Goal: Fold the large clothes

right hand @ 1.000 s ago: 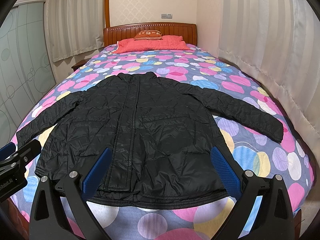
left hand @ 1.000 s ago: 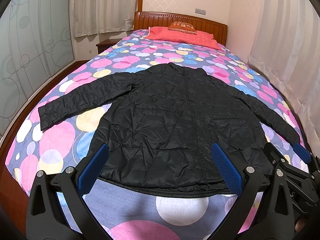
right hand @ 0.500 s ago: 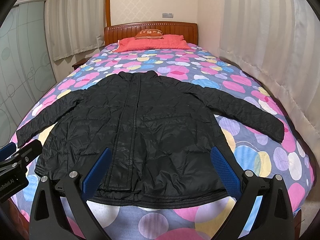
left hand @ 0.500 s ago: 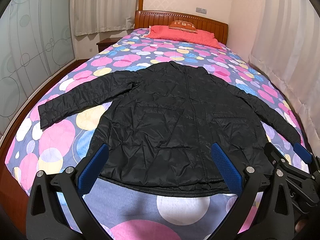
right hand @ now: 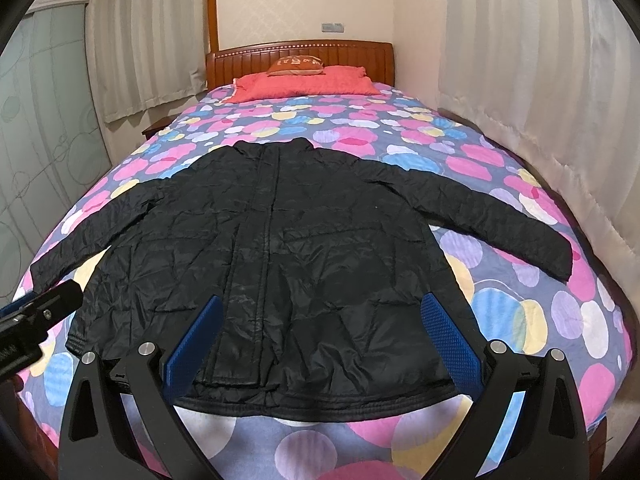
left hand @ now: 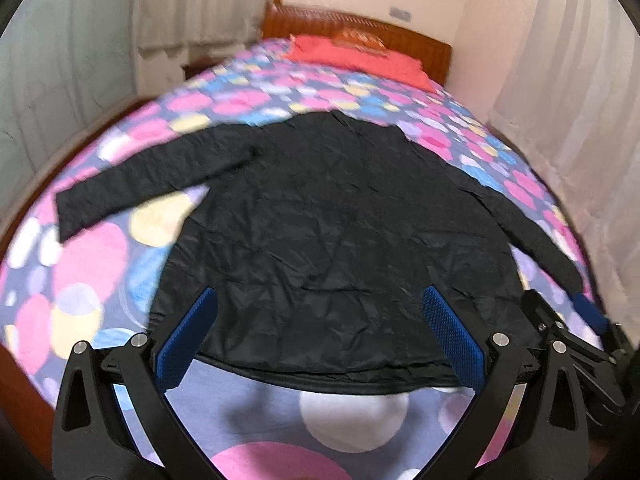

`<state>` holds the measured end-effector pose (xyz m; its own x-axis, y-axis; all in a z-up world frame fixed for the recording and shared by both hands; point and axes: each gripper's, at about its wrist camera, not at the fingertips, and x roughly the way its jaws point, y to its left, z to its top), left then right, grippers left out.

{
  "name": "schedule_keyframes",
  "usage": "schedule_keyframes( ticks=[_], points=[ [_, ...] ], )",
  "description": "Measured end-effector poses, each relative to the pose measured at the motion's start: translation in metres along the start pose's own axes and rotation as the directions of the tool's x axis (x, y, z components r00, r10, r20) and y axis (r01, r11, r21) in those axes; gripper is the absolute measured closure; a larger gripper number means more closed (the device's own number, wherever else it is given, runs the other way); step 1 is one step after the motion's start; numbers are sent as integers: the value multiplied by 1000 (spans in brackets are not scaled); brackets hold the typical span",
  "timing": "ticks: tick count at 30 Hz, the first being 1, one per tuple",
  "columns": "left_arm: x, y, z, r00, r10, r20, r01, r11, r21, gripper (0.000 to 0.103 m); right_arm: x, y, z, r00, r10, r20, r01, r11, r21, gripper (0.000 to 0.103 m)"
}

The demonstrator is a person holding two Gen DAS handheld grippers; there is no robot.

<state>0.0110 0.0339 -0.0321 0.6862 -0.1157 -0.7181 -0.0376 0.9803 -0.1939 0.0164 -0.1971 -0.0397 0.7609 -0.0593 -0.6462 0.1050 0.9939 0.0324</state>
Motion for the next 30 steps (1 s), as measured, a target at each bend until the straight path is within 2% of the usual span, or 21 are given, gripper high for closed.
schedule_keyframes(
  ticks=[4, 6, 10, 12, 13, 16, 17, 18, 19, 22, 24, 25, 27, 30],
  points=[
    [24, 25, 1, 990, -112, -91, 102, 988, -115, 2, 16, -14, 0, 1000, -17, -23, 18, 999, 33, 5],
    [34, 32, 4, 986, -126, -105, 111, 984, -139, 2, 25, -28, 2, 999, -30, -40, 33, 998, 61, 5],
    [47, 58, 9, 995, -42, -90, 25, 984, -178, 2, 45, -67, 3, 996, -42, -74, 52, 987, 151, 5],
    [55, 75, 12, 996, 26, -82, -42, 979, -202, 2, 55, -89, 5, 995, -49, -83, 64, 979, 195, 5],
    [60, 86, 13, 994, 69, -86, -86, 973, -215, 2, 60, -99, 5, 994, -68, -82, 84, 974, 209, 5],
    [70, 111, 15, 986, 132, -106, -156, 951, -266, 4, 73, -133, 4, 985, -151, -82, 167, 954, 250, 9],
    [73, 122, 16, 982, 148, -116, -176, 939, -294, 15, 76, -144, 3, 983, -161, -92, 180, 947, 266, 27],
    [76, 133, 16, 976, 172, -133, -207, 924, -321, 32, 81, -154, 2, 980, -167, -109, 191, 939, 286, 47],
    [80, 141, 16, 970, 192, -147, -232, 912, -337, 35, 87, -171, 0, 978, -163, -134, 199, 924, 327, 50],
    [87, 167, 12, 957, 235, -169, -284, 874, -395, 35, 99, -209, -8, 980, -145, -137, 191, 882, 431, 49],
    [87, 183, 8, 942, 288, -173, -335, 836, -433, 24, 104, -233, -11, 980, -145, -134, 192, 850, 491, 47],
    [85, 194, 6, 934, 314, -170, -357, 810, -465, 20, 106, -247, -14, 983, -132, -125, 179, 826, 534, 46],
    [83, 210, 1, 927, 338, -161, -371, 774, -513, 17, 112, -268, -19, 988, -111, -109, 154, 775, 613, 41],
    [81, 225, -3, 915, 369, -164, -396, 741, -543, 17, 125, -298, -25, 992, -94, -82, 124, 701, 703, 41]
  ],
)
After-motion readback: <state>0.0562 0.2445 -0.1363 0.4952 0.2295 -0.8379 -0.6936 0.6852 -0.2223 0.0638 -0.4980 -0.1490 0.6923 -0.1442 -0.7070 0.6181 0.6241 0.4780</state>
